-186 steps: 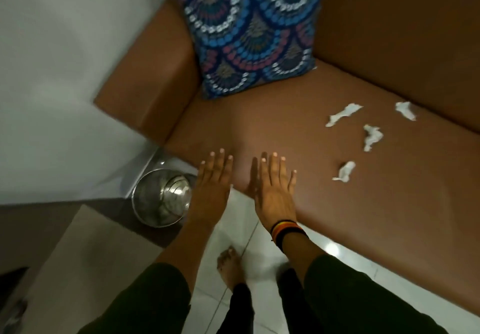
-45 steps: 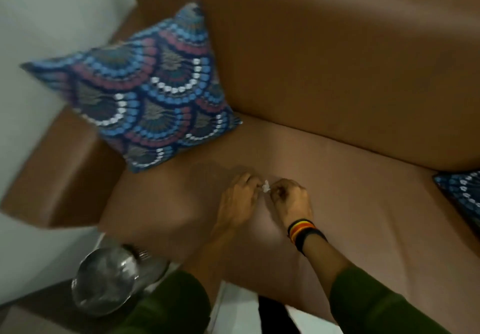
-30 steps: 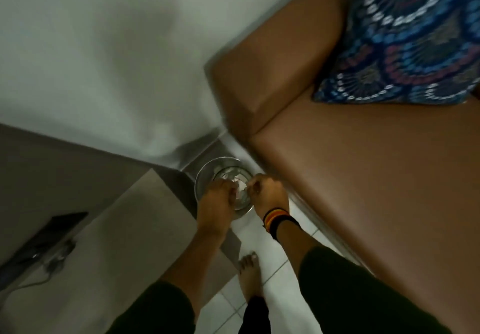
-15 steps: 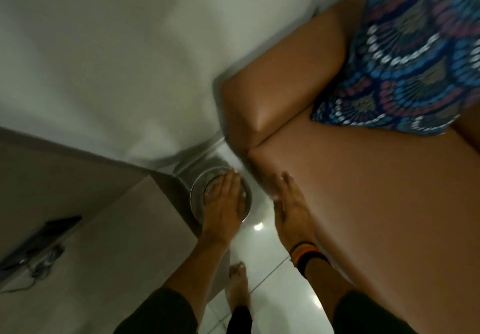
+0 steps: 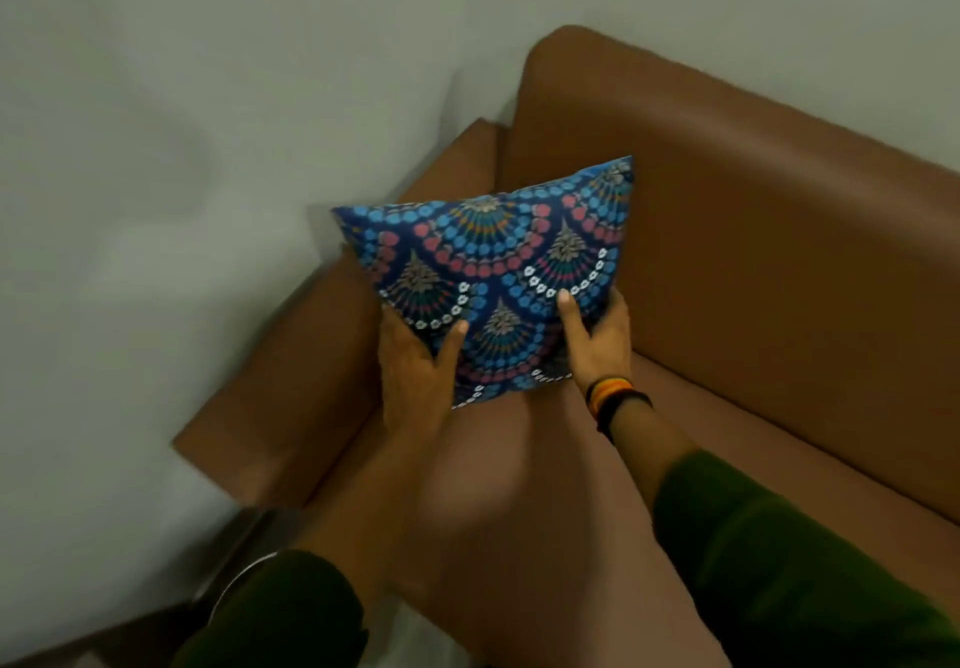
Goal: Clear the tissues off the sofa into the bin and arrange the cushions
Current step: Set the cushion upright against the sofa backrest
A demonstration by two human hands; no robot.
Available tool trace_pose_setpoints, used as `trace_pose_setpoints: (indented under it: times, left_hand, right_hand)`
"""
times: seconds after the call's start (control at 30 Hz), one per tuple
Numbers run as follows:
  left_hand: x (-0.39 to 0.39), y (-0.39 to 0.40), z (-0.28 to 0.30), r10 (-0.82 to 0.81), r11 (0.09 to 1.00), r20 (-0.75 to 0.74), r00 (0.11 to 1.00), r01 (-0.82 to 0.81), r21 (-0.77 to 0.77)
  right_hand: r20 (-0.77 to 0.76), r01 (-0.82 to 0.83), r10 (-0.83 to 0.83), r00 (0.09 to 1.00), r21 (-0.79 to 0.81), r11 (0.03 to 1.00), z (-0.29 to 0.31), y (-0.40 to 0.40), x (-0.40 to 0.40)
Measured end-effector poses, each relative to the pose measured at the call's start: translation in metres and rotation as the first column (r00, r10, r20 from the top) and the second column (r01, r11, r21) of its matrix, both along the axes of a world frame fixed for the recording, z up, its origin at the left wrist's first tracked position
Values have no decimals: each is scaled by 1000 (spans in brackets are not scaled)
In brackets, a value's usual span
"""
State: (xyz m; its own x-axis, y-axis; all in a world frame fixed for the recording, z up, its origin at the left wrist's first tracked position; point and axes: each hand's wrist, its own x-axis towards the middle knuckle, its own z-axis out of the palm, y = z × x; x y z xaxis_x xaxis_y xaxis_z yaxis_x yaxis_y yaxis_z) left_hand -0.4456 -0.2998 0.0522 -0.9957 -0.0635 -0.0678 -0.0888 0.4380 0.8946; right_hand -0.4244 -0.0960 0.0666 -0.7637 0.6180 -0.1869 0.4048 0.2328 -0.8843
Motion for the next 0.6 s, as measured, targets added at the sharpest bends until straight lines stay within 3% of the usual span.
trace_pose_setpoints:
  times: [0.13,0.23,0.33,0.43,0.6]
  left_hand:
    - [-16,9,-24,167,984,-34,985,-164,66]
    - [-16,21,-23,156,971,-21,988,-150,188]
    - [-8,44,-7,117,971,-40,992,-106,215]
    - [16,81,14,14,982,-66,998,-1,188]
    - [46,181,28,-277,945,-99,956,289,151]
  right_hand:
    - [53,18,-7,999,-224,974,-8,40,-41]
    - [79,-48,77,994,-321,946,-14,55,-44]
    - [23,-58,69,997,-333,941,-4,69,-21]
    - [-83,15,-46,995,-338,941,14,92,38]
    - [-71,315,-353,933,-317,895,19,164,143]
